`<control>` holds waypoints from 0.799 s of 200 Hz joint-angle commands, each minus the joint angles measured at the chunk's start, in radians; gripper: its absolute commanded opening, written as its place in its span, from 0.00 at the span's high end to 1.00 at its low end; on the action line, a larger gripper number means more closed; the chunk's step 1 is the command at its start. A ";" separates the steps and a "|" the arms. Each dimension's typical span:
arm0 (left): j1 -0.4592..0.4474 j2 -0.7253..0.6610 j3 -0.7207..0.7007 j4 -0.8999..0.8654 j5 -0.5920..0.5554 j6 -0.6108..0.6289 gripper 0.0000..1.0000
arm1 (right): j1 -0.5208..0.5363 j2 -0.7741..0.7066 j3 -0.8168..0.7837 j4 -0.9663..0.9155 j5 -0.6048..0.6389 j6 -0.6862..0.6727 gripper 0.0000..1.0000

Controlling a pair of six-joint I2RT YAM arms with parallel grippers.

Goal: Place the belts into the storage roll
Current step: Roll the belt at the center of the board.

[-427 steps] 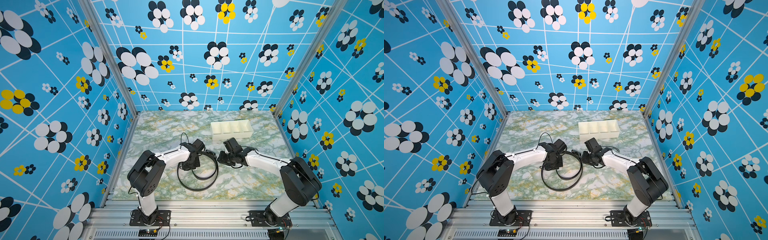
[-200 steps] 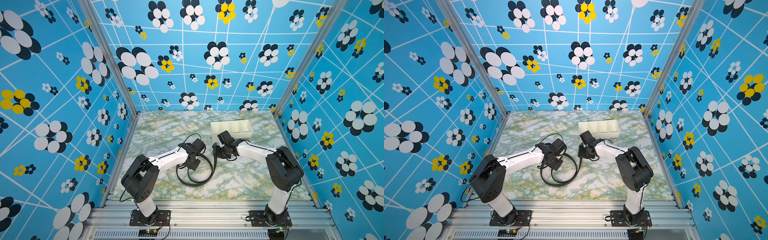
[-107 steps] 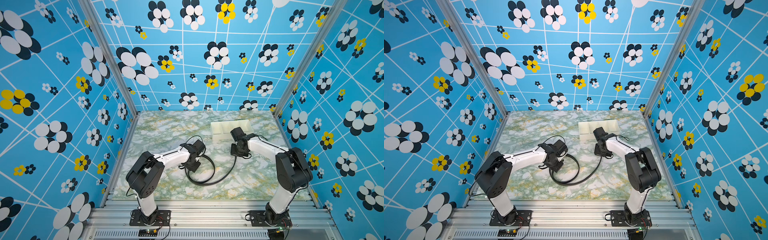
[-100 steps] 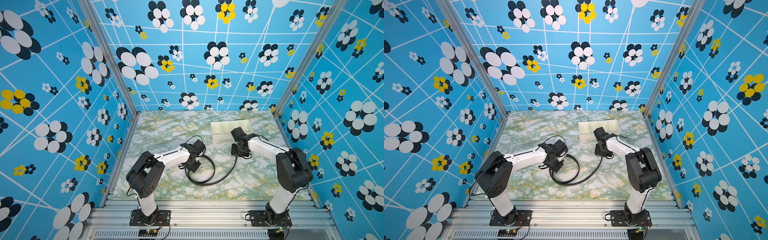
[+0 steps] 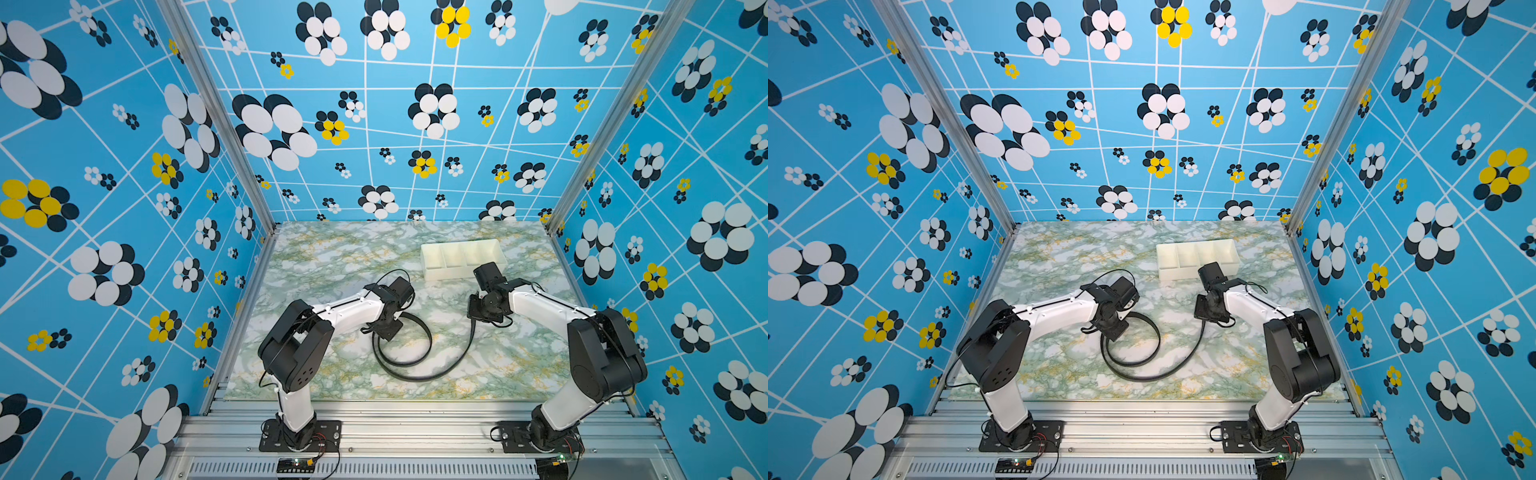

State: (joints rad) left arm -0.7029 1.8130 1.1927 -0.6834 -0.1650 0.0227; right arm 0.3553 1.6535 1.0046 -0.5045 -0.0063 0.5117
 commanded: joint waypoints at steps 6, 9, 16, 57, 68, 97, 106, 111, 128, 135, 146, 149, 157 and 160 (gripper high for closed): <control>-0.013 0.026 0.061 -0.007 -0.113 -0.008 0.65 | 0.017 -0.012 -0.020 0.048 -0.068 0.007 1.00; -0.013 0.025 0.066 -0.008 -0.113 -0.010 0.65 | 0.018 -0.013 -0.021 0.050 -0.067 0.007 1.00; -0.015 0.021 0.073 -0.006 -0.109 -0.020 0.61 | 0.019 -0.015 -0.023 0.049 -0.066 0.008 1.00; -0.050 -0.064 0.116 -0.072 -0.200 -0.160 0.47 | 0.020 -0.026 -0.015 0.039 -0.065 0.014 1.00; -0.066 -0.103 0.114 -0.124 -0.232 -0.240 0.47 | 0.020 -0.027 -0.014 0.034 -0.063 0.017 1.00; -0.084 -0.192 0.062 -0.304 -0.182 -0.576 0.42 | 0.020 -0.031 -0.017 0.034 -0.058 0.029 1.00; -0.086 -0.213 0.016 -0.313 -0.099 -0.663 0.42 | 0.023 -0.031 -0.019 0.038 -0.058 0.035 1.00; -0.089 -0.228 -0.017 -0.304 -0.060 -0.707 0.42 | 0.024 -0.030 -0.020 0.041 -0.058 0.039 1.00; -0.096 -0.278 -0.134 -0.226 0.049 -0.839 0.42 | 0.032 -0.027 -0.023 0.046 -0.057 0.044 1.00; -0.097 -0.300 -0.180 -0.174 0.091 -0.885 0.40 | 0.036 -0.025 -0.025 0.049 -0.055 0.045 1.00; -0.097 -0.324 -0.233 -0.108 0.135 -0.950 0.38 | 0.040 -0.021 -0.024 0.051 -0.055 0.048 1.00; -0.099 -0.329 -0.243 -0.098 0.137 -0.969 0.38 | 0.040 -0.019 -0.026 0.052 -0.055 0.049 1.00; -0.098 -0.342 -0.261 -0.073 0.138 -1.009 0.38 | 0.043 -0.019 -0.027 0.053 -0.055 0.050 1.00; -0.098 -0.345 -0.270 -0.064 0.136 -1.021 0.38 | 0.044 -0.019 -0.027 0.054 -0.056 0.050 1.00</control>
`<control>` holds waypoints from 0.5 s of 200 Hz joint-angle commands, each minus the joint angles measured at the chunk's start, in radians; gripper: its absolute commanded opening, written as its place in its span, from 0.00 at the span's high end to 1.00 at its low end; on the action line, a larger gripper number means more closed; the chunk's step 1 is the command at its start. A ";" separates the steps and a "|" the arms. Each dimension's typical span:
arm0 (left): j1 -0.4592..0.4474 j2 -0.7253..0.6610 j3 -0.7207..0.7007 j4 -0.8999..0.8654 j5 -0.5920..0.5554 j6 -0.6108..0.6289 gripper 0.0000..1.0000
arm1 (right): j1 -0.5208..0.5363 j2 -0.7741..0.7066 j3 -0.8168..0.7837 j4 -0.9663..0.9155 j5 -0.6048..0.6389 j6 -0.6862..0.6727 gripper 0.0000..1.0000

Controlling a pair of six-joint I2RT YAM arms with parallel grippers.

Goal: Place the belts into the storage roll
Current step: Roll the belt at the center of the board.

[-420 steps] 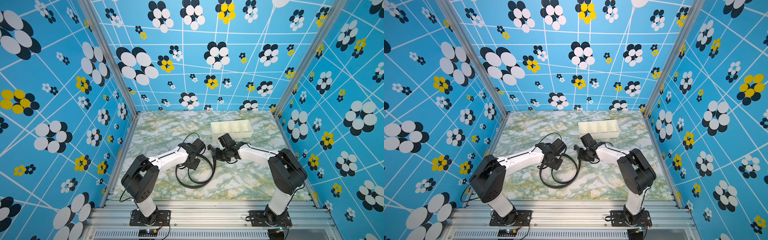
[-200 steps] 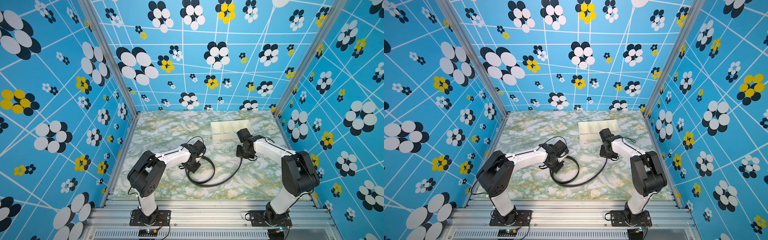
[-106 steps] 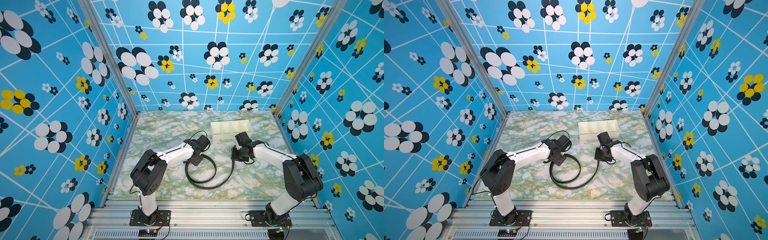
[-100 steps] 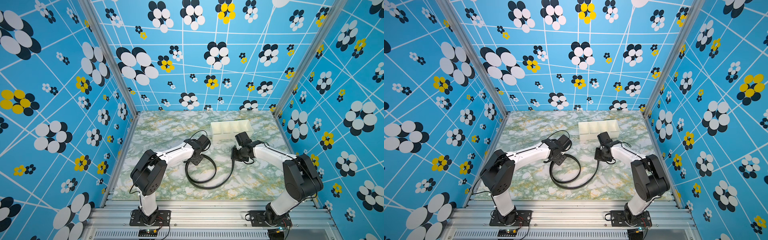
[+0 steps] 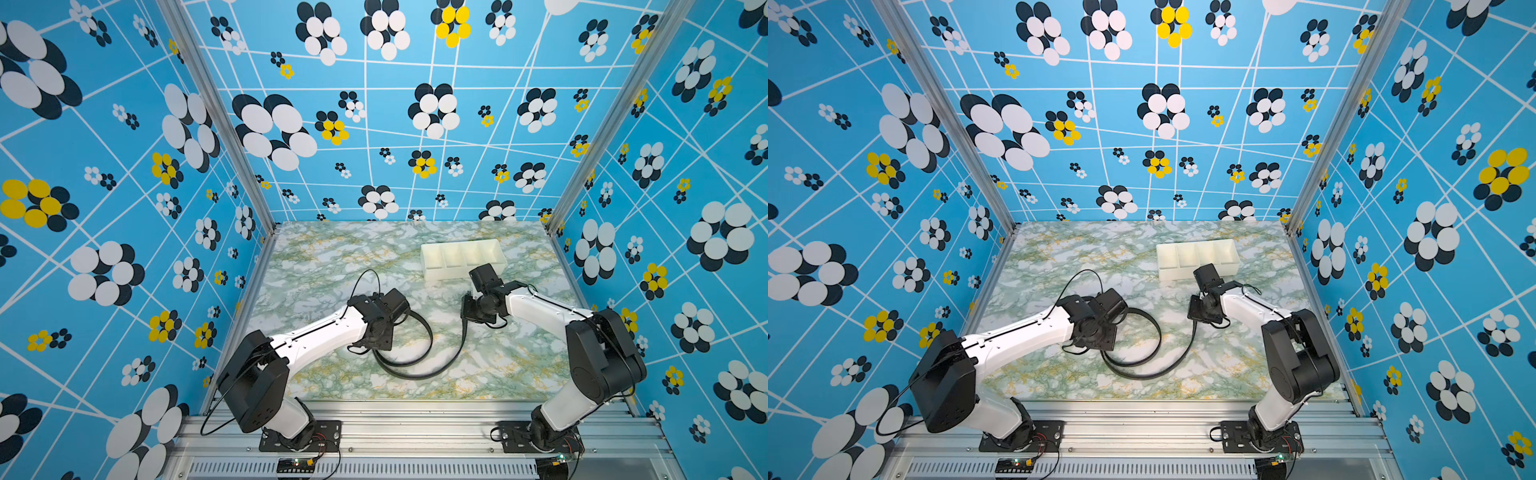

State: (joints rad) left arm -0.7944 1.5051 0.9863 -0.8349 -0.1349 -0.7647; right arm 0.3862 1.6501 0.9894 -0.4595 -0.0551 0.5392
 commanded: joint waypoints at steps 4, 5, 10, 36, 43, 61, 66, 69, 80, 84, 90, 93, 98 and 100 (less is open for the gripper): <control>-0.008 -0.045 -0.072 0.100 0.103 -0.249 0.38 | 0.014 -0.018 -0.014 0.011 -0.006 0.023 1.00; -0.007 -0.046 -0.075 0.103 0.102 -0.254 0.38 | 0.013 -0.018 -0.014 0.010 -0.006 0.024 1.00; -0.007 -0.053 -0.084 0.118 0.098 -0.267 0.38 | 0.015 -0.018 -0.018 0.013 -0.006 0.025 1.00; 0.004 -0.048 -0.094 0.144 0.068 -0.291 0.37 | 0.016 -0.028 -0.029 0.020 -0.009 0.027 1.00; 0.009 -0.039 -0.093 0.149 0.076 -0.299 0.38 | 0.017 -0.030 -0.030 0.022 -0.011 0.025 1.00; 0.011 -0.048 -0.121 0.221 0.112 -0.319 0.39 | 0.019 -0.030 -0.028 0.014 -0.010 0.022 1.00; 0.012 -0.057 -0.130 0.239 0.118 -0.330 0.39 | 0.018 -0.030 -0.028 0.012 -0.009 0.023 1.00; 0.012 -0.060 -0.135 0.248 0.119 -0.334 0.39 | 0.018 -0.031 -0.028 0.012 -0.009 0.022 1.00; 0.012 -0.065 -0.147 0.255 0.119 -0.353 0.39 | 0.018 -0.033 -0.028 0.012 -0.011 0.021 1.00; 0.016 -0.064 -0.149 0.252 0.119 -0.358 0.38 | 0.017 -0.034 -0.029 0.013 -0.012 0.021 1.00; 0.020 -0.058 -0.151 0.252 0.122 -0.362 0.38 | 0.018 -0.036 -0.027 0.013 -0.012 0.021 1.00; 0.022 -0.054 -0.152 0.251 0.125 -0.365 0.38 | 0.018 -0.035 -0.026 0.014 -0.012 0.021 1.00; 0.026 -0.045 -0.155 0.250 0.130 -0.370 0.38 | 0.018 -0.036 -0.027 0.014 -0.012 0.021 1.00; 0.028 -0.042 -0.155 0.250 0.132 -0.372 0.38 | 0.017 -0.035 -0.024 0.014 -0.013 0.021 1.00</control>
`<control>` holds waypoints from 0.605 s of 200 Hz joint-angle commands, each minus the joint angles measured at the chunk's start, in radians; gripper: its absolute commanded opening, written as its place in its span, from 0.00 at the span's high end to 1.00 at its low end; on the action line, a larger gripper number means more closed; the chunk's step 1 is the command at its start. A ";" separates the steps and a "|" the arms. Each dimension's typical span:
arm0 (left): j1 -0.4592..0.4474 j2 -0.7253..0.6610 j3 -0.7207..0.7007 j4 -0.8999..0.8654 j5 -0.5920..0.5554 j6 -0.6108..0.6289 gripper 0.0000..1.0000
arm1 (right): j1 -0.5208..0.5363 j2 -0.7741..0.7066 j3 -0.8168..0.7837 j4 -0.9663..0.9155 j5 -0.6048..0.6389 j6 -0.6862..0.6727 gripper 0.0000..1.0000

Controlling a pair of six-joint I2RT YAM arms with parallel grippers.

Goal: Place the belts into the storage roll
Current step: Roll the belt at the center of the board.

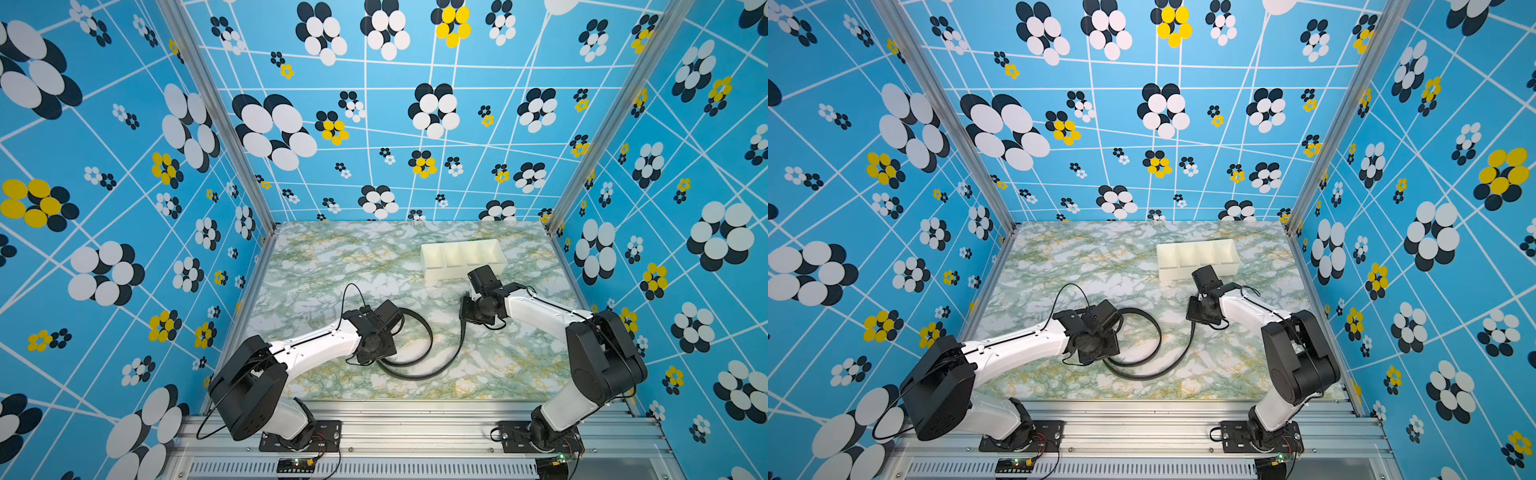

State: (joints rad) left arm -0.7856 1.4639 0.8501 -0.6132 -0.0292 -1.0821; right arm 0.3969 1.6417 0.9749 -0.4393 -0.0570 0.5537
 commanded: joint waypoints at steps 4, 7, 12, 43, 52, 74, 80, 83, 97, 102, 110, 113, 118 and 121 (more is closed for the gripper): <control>0.023 0.008 -0.020 0.031 0.031 -0.059 0.38 | 0.007 -0.027 -0.010 -0.006 -0.011 0.006 1.00; 0.025 0.012 -0.022 0.032 0.034 -0.061 0.38 | 0.007 -0.026 -0.009 -0.007 -0.011 0.006 1.00; 0.027 0.021 -0.025 0.038 0.037 -0.064 0.38 | 0.008 -0.025 -0.009 -0.007 -0.010 0.006 1.00; 0.057 0.062 -0.048 0.083 0.045 -0.061 0.53 | 0.008 -0.022 -0.004 -0.003 -0.015 0.008 1.00; 0.068 0.074 -0.042 0.080 0.045 -0.034 0.60 | 0.007 -0.021 -0.002 -0.007 -0.014 0.004 1.00; 0.081 0.136 0.021 0.005 0.006 0.088 0.63 | 0.008 -0.013 0.006 -0.010 -0.011 -0.006 1.00; 0.086 0.159 0.044 -0.019 -0.002 0.124 0.63 | 0.007 -0.010 0.010 -0.010 -0.013 -0.010 1.00; 0.089 0.172 0.057 -0.031 -0.007 0.141 0.63 | 0.007 -0.007 0.012 -0.011 -0.013 -0.012 1.00; 0.104 0.228 0.113 -0.074 -0.019 0.224 0.63 | 0.007 0.013 0.027 -0.014 -0.014 -0.023 1.00; 0.110 0.247 0.137 -0.087 -0.019 0.254 0.63 | 0.008 0.021 0.034 -0.020 -0.012 -0.029 1.00; 0.115 0.280 0.175 -0.113 -0.018 0.302 0.63 | 0.007 0.033 0.048 -0.034 -0.004 -0.042 1.00; 0.115 0.294 0.189 -0.125 -0.020 0.317 0.63 | 0.007 0.037 0.053 -0.041 0.002 -0.047 1.00; 0.117 0.314 0.214 -0.146 -0.023 0.339 0.63 | 0.008 0.042 0.064 -0.056 0.017 -0.054 1.00; 0.117 0.324 0.229 -0.159 -0.027 0.355 0.63 | 0.007 0.044 0.068 -0.065 0.025 -0.057 1.00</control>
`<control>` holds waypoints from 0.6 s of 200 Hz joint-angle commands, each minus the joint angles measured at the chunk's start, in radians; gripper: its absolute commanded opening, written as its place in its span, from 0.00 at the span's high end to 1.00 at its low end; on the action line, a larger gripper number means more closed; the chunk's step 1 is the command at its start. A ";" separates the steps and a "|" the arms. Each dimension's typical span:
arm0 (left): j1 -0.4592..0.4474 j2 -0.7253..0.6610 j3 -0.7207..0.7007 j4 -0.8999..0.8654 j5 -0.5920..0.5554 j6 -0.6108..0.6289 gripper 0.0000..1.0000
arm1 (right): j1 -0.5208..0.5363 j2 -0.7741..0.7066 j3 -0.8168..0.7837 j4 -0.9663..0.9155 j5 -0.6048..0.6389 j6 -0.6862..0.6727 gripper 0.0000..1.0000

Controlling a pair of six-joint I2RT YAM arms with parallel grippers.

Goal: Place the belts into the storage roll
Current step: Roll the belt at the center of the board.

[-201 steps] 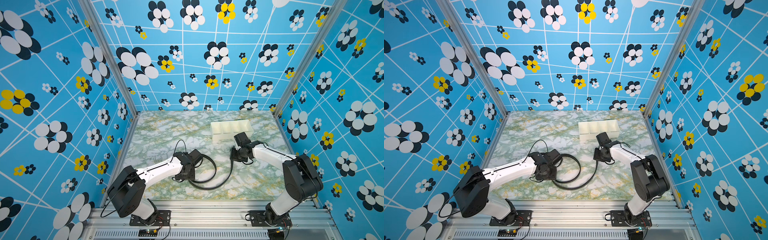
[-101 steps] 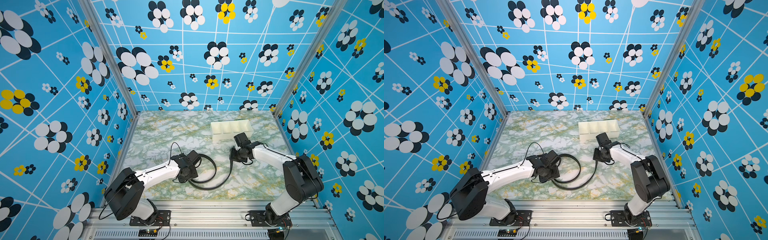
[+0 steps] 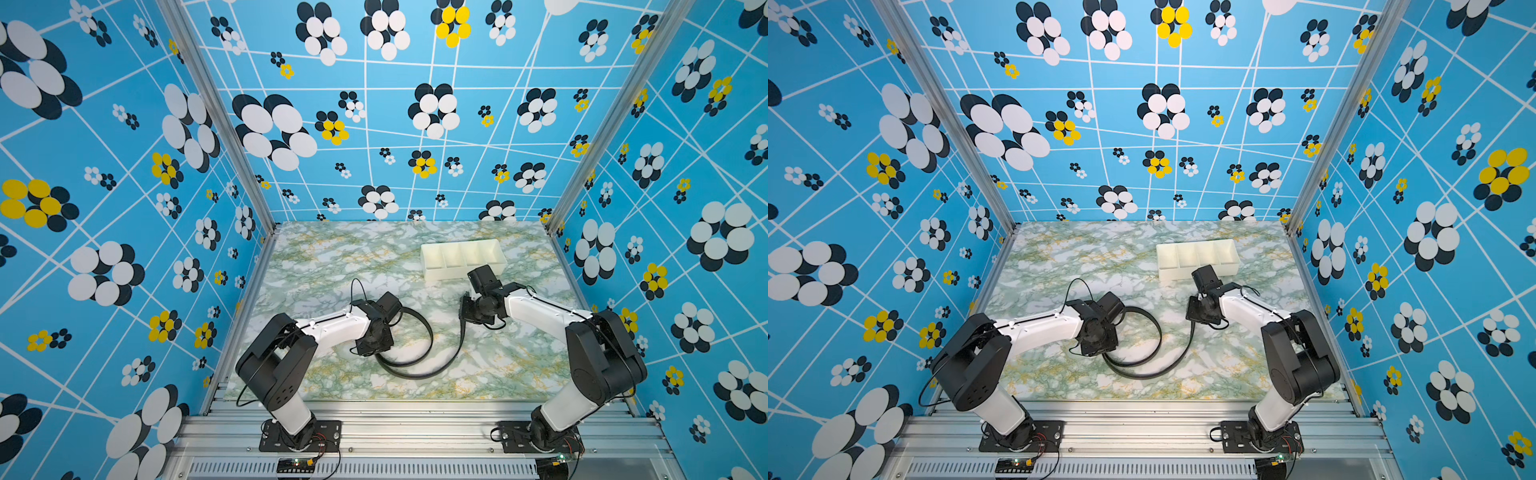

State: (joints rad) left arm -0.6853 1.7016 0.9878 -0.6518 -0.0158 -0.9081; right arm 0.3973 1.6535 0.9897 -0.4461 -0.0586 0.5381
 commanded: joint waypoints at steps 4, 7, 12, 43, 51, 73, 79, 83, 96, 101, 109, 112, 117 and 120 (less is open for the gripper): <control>0.020 0.102 0.106 -0.135 -0.042 0.201 0.63 | 0.006 0.035 0.061 -0.070 0.039 -0.048 1.00; 0.020 0.112 0.120 -0.145 -0.048 0.214 0.63 | 0.004 0.037 0.065 -0.079 0.047 -0.052 1.00; 0.022 0.129 0.134 -0.161 -0.056 0.231 0.63 | -0.002 0.039 0.075 -0.094 0.057 -0.057 1.00; 0.039 0.199 0.171 -0.197 -0.080 0.321 0.66 | -0.086 0.010 0.047 -0.105 0.068 -0.038 1.00; 0.040 0.214 0.178 -0.205 -0.092 0.335 0.66 | -0.109 0.005 0.040 -0.110 0.069 -0.038 1.00; 0.043 0.239 0.180 -0.210 -0.110 0.357 0.66 | -0.165 0.005 0.036 -0.123 0.067 -0.046 1.00; 0.047 0.243 0.174 -0.207 -0.108 0.360 0.65 | -0.178 0.005 0.034 -0.125 0.068 -0.047 1.00; 0.049 0.245 0.173 -0.205 -0.107 0.360 0.65 | -0.187 0.004 0.033 -0.128 0.066 -0.047 1.00; 0.058 0.244 0.157 -0.195 -0.110 0.362 0.65 | -0.210 -0.001 0.028 -0.131 0.060 -0.047 1.00; 0.062 0.244 0.152 -0.191 -0.111 0.365 0.65 | -0.216 -0.003 0.025 -0.131 0.060 -0.047 1.00; 0.067 0.244 0.145 -0.184 -0.110 0.368 0.65 | -0.224 -0.008 0.021 -0.132 0.062 -0.047 1.00; 0.068 0.243 0.144 -0.183 -0.109 0.372 0.65 | -0.227 -0.009 0.020 -0.131 0.063 -0.046 1.00; 0.071 0.244 0.143 -0.180 -0.109 0.374 0.66 | -0.231 -0.012 0.016 -0.132 0.064 -0.045 1.00; 0.073 0.245 0.142 -0.181 -0.110 0.375 0.66 | -0.233 -0.013 0.014 -0.131 0.065 -0.044 1.00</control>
State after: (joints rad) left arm -0.6479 1.8721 1.1988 -0.8040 -0.0597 -0.5716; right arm 0.1841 1.6726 1.0294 -0.5282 -0.0132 0.5037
